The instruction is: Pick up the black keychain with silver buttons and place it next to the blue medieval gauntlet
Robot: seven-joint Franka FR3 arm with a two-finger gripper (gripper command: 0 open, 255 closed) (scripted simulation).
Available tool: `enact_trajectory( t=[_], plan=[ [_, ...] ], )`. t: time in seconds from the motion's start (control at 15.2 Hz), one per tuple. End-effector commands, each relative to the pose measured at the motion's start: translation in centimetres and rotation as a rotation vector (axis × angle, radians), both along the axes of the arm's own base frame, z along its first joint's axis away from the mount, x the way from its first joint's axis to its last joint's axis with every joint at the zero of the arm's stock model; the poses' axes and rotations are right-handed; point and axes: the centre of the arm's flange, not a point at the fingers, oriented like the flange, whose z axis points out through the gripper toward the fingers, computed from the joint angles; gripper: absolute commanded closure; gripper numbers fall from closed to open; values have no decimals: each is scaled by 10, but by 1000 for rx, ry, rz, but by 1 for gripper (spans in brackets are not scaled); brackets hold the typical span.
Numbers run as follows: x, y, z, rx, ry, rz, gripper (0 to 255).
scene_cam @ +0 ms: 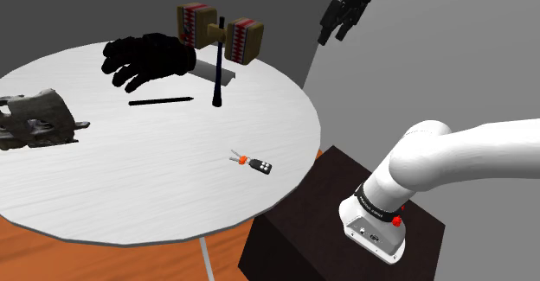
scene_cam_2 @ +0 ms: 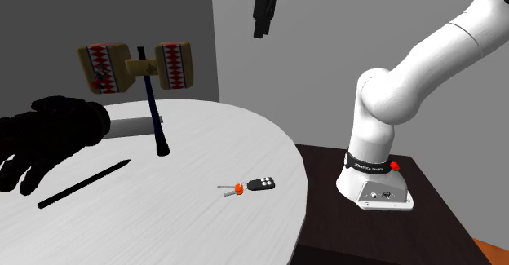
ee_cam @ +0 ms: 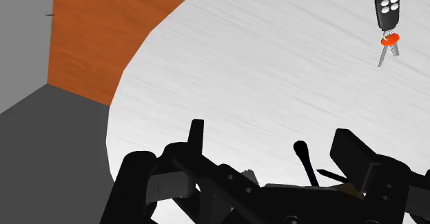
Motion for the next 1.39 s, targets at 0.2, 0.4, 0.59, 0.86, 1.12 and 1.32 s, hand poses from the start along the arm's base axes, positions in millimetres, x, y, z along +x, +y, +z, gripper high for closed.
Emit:
enact_trajectory(
  t=[0.2,0.4,0.59,0.86,1.12,1.32],
  plan=[
    [6,26,-29,1,24,24,0],
    [11,52,-58,3,48,47,0],
    [15,78,-86,4,72,71,0],
    [18,113,-125,6,103,103,0],
    [19,148,-164,7,135,134,0],
    [18,174,-192,9,159,158,0]
  ],
)
